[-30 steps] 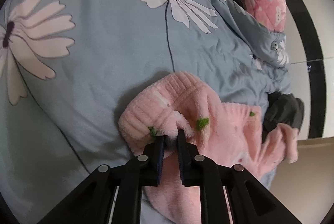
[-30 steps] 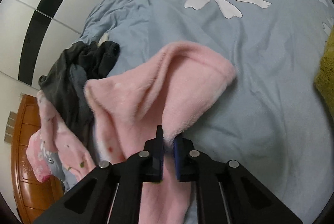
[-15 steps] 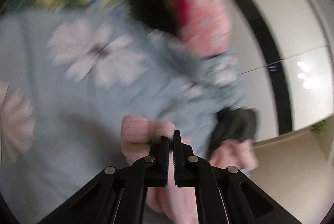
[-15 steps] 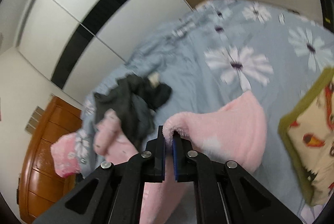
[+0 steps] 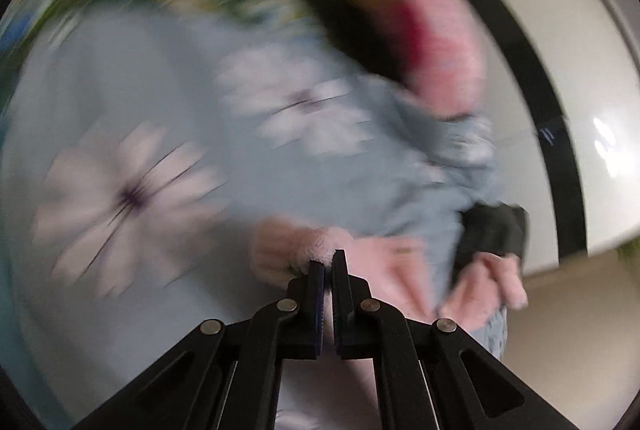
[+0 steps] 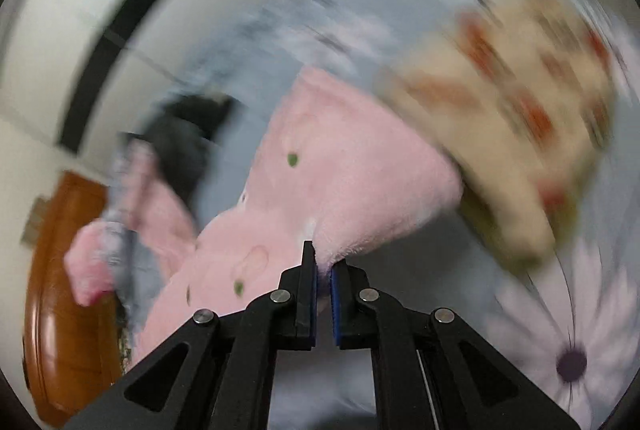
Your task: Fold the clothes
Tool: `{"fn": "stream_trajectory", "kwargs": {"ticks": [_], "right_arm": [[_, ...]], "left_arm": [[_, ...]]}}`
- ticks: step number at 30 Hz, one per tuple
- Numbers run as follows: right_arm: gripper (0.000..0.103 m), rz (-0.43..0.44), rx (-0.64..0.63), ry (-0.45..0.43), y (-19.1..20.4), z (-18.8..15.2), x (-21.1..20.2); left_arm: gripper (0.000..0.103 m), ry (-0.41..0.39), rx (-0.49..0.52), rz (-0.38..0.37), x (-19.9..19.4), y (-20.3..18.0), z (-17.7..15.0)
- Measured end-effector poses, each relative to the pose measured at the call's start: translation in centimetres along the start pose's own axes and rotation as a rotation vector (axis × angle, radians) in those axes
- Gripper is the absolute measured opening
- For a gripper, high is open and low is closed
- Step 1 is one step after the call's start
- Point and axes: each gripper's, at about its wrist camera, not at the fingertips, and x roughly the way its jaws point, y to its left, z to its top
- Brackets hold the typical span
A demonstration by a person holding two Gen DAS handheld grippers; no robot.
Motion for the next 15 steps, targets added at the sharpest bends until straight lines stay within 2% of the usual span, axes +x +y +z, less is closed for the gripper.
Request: {"fn": "stream_trajectory", "kwargs": {"ticks": [2, 4, 7, 12, 15], "right_arm": [[0.005, -0.021, 0.072, 0.026, -2.3, -0.9, 0.6], [0.005, -0.042, 0.076, 0.036, -2.9, -1.2, 0.9], [0.005, -0.069, 0.053, 0.037, -2.5, -0.9, 1.0], [0.007, -0.128, -0.014, 0.037, -0.7, -0.2, 0.8], [0.011, -0.179, -0.072, 0.031, 0.2, 0.3, 0.3]], "left_arm": [[0.003, 0.023, -0.066, 0.065, 0.1, 4.1, -1.4], [0.003, 0.046, -0.133, 0.131, 0.2, 8.2, -2.7], [0.004, 0.06, -0.108, 0.147, 0.3, 7.8, -2.9], [0.007, 0.104, -0.081, 0.125, 0.0, 5.9, -1.7], [0.014, 0.106, -0.011, 0.167, -0.7, 4.5, -0.7]]}}
